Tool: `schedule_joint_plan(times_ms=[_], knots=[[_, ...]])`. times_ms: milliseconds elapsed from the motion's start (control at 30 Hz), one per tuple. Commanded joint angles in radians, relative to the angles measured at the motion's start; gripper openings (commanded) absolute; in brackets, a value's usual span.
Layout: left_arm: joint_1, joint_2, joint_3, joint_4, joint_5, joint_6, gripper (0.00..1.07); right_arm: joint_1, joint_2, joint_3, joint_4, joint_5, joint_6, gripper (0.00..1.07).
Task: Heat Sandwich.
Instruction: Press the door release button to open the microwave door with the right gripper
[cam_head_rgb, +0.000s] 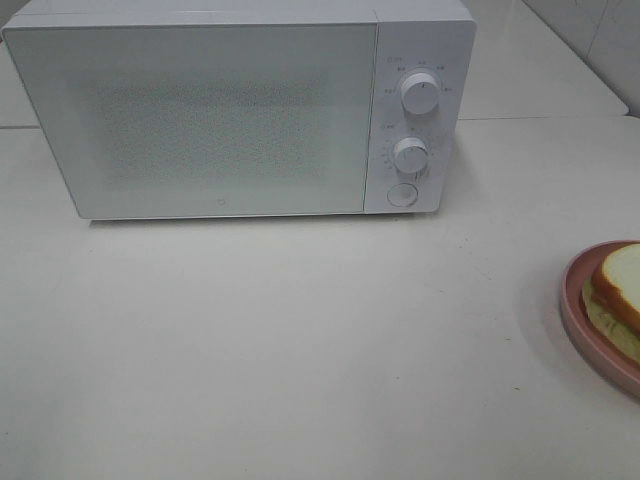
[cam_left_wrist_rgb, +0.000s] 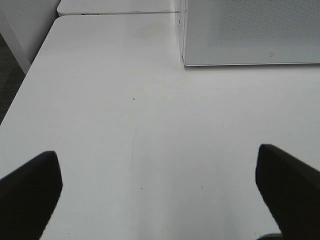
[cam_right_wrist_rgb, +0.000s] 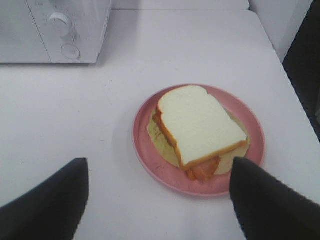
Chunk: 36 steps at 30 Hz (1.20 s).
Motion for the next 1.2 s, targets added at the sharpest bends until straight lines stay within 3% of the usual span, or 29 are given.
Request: schedule_joint_plan(times_ms=[33,433,900,1033,1200], knots=[[0.004,-0.022,0.003,-0.008,-0.012,-0.005,0.98,-0.007,-0.011,-0.015,-0.007,-0.050,-0.013,0.76],[0.004,-0.022,0.003,-0.008,-0.012,-0.005,0.98,-0.007,0.144,0.005,-0.008,-0.303,-0.022,0.76],[0.004,-0.022,0.003,-0.008,-0.012,-0.005,0.98,-0.005,0.366,0.020,0.115,-0.546,-0.110,0.76],[0.004,-0.022,0.003,-0.008,-0.012,-0.005,0.98,0.024,0.400,0.040,0.121,-0.614,-0.120,0.76],[0.004,-0.022,0.003,-0.008,-0.012,-0.005,0.98,0.090,0.499,0.085,0.110,-0.842,-0.158,0.76]])
